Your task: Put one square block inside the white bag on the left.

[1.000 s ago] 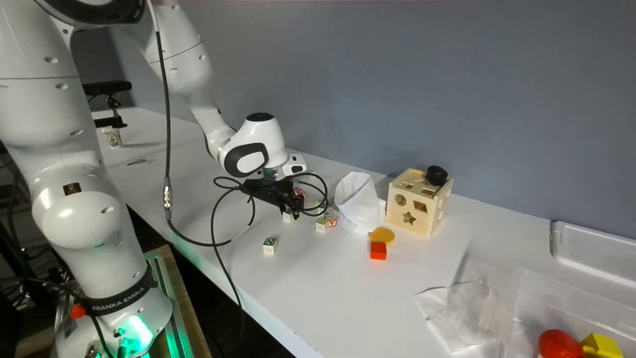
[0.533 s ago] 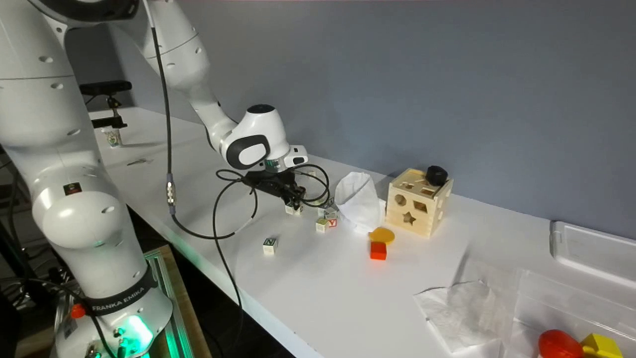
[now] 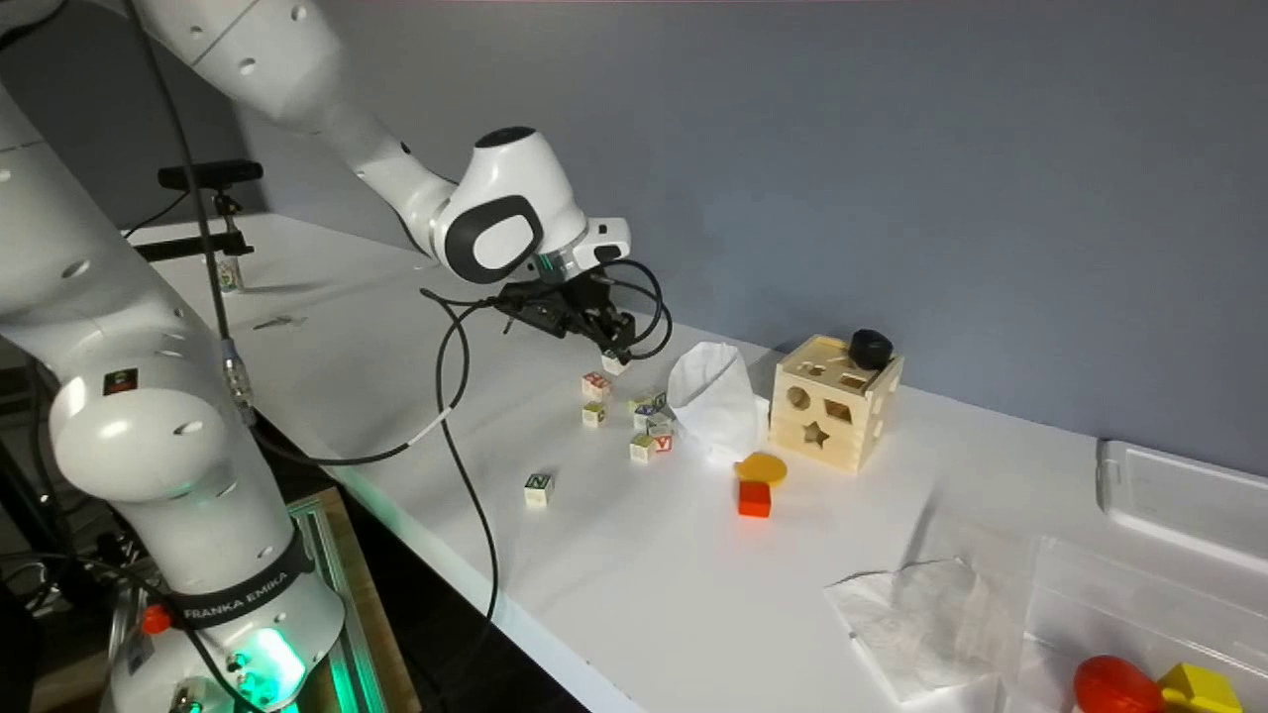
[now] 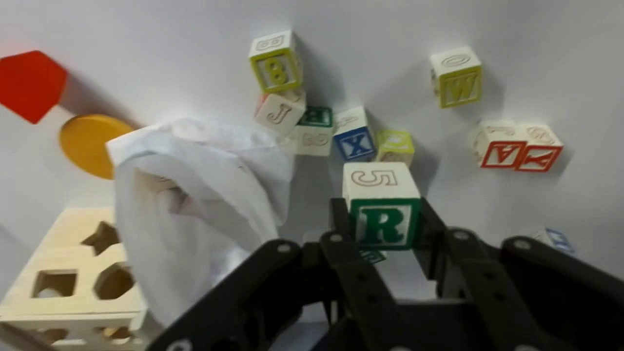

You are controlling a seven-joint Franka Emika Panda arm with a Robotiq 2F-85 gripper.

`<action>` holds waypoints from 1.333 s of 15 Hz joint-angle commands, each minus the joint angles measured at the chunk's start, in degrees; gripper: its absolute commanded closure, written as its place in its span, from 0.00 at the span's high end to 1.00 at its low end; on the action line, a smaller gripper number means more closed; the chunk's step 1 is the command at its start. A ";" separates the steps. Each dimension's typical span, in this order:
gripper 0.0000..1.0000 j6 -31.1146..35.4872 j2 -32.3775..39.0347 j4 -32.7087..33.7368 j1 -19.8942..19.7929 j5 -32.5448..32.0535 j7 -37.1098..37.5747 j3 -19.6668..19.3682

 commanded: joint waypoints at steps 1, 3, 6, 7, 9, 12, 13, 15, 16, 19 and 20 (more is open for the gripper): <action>0.09 0.26 -4.65 -1.18 -7.72 -8.90 8.76 2.68; 0.09 1.64 -5.27 -1.19 -10.95 -12.17 11.33 3.67; 0.09 5.13 -4.70 -1.09 -14.75 -15.30 12.49 5.08; 0.09 6.90 -4.36 -1.09 -16.02 -16.40 12.59 5.57; 0.09 9.93 -3.39 -1.08 -18.11 -17.26 12.48 6.29; 0.09 14.69 -1.03 -0.92 -19.57 -16.63 11.58 6.49; 0.09 16.38 -0.19 -0.88 -20.15 -16.60 11.46 6.68; 0.09 18.99 2.27 -0.55 -19.89 -15.75 10.74 6.22; 0.09 20.33 3.52 -0.38 -19.83 -15.63 10.46 6.09; 0.09 23.64 7.06 0.27 -20.23 -15.60 10.05 6.10; 0.09 24.80 8.29 0.52 -20.25 -15.52 9.90 6.02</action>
